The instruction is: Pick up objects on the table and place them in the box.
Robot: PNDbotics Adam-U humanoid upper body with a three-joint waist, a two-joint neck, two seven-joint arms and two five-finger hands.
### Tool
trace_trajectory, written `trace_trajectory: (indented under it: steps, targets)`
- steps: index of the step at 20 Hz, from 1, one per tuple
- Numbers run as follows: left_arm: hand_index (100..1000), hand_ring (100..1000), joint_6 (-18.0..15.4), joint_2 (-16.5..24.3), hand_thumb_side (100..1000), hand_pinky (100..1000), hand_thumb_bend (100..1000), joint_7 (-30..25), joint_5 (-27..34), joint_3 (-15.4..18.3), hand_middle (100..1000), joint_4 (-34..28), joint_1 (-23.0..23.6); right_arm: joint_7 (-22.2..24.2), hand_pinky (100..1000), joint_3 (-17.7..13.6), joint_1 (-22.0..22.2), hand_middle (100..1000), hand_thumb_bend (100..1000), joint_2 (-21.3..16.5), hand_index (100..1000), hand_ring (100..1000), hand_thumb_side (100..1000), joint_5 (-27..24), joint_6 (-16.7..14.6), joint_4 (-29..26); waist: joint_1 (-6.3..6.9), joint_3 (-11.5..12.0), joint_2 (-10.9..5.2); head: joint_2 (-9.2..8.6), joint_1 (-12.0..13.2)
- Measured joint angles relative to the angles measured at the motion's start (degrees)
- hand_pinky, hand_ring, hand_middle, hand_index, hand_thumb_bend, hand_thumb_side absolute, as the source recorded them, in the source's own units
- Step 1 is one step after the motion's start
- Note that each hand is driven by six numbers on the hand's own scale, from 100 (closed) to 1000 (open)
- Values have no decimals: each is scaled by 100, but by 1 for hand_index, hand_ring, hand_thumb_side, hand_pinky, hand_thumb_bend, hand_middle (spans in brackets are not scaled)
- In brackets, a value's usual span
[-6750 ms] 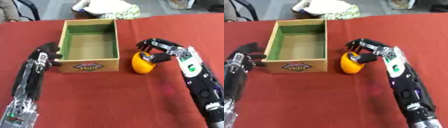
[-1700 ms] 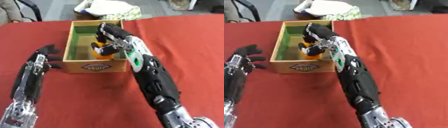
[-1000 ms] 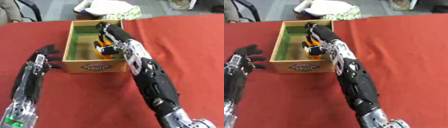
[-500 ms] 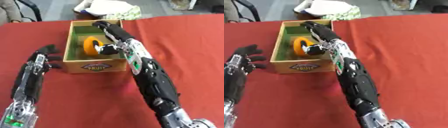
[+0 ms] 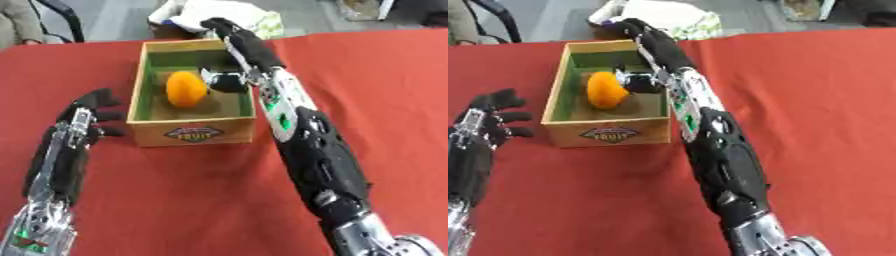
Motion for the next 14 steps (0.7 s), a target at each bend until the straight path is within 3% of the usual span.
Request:
trace_trajectory:
  steps: [14]
  targets:
    - [837, 715, -7, 0, 895, 613, 100, 11, -1, 2, 706, 2, 6, 222, 770, -33, 26, 839, 100, -923, 919, 851, 328, -1505, 29, -241, -47, -25, 17, -7, 77]
